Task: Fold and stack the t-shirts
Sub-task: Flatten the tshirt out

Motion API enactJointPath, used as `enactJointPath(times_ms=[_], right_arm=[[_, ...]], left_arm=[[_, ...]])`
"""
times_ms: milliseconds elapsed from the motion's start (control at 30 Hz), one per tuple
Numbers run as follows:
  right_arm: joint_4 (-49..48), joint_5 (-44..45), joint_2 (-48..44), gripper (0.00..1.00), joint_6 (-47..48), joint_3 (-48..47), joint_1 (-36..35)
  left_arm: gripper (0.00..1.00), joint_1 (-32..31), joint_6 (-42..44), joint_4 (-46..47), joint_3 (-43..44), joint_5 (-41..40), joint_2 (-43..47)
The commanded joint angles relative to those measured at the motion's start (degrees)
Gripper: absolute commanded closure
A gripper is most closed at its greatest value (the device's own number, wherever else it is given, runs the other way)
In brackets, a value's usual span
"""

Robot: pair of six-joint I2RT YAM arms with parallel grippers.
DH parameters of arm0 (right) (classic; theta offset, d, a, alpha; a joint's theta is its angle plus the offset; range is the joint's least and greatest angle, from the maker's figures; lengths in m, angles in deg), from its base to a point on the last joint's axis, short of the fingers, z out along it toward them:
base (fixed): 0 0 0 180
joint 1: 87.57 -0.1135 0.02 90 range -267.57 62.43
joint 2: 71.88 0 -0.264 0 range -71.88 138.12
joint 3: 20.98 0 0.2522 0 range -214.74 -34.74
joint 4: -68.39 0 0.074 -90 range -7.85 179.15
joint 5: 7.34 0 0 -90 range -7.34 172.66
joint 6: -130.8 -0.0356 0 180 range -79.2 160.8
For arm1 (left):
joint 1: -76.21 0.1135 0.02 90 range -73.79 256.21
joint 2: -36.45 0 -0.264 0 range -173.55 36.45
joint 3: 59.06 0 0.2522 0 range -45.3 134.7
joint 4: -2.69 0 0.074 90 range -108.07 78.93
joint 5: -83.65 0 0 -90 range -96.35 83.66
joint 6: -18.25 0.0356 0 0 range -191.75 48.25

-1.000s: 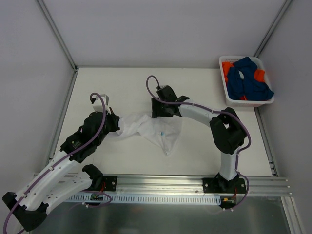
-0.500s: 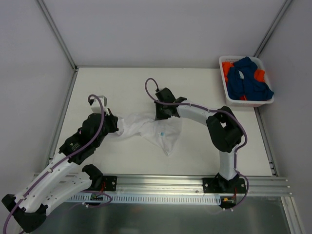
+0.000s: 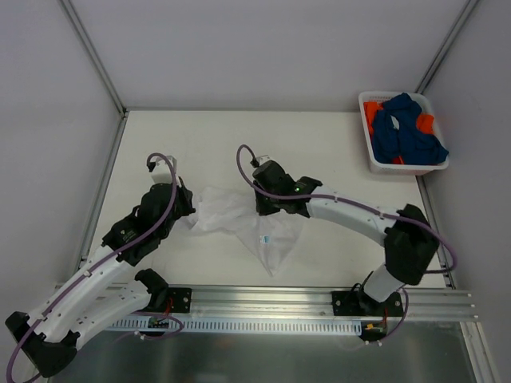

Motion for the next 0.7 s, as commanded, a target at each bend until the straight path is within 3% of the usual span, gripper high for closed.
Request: enactJointPath(times_ms=[0, 267, 433, 667], right_arm=[[6.4, 7.8, -10.2, 1.00, -0.3, 2.6, -5.1], [13.3, 14.2, -17.4, 1.00, -9.8, 9.5, -18.3], [15.8, 15.4, -14.6, 1.00, -18.5, 12.0, -29.2], [23.1, 18.3, -7.3, 0.99, -29.2, 7.5, -41.9]], left_arm=[[1.00, -0.6, -1.4, 1.1, -0.7, -1.7, -0.7], [1.00, -0.6, -2.2, 1.1, -1.2, -3.6, -2.3], [1.00, -0.6, -2.5, 1.0, -0.9, -4.2, -3.1], [1.00, -0.6, -2.9, 1.2, -0.5, -4.8, -5.4]])
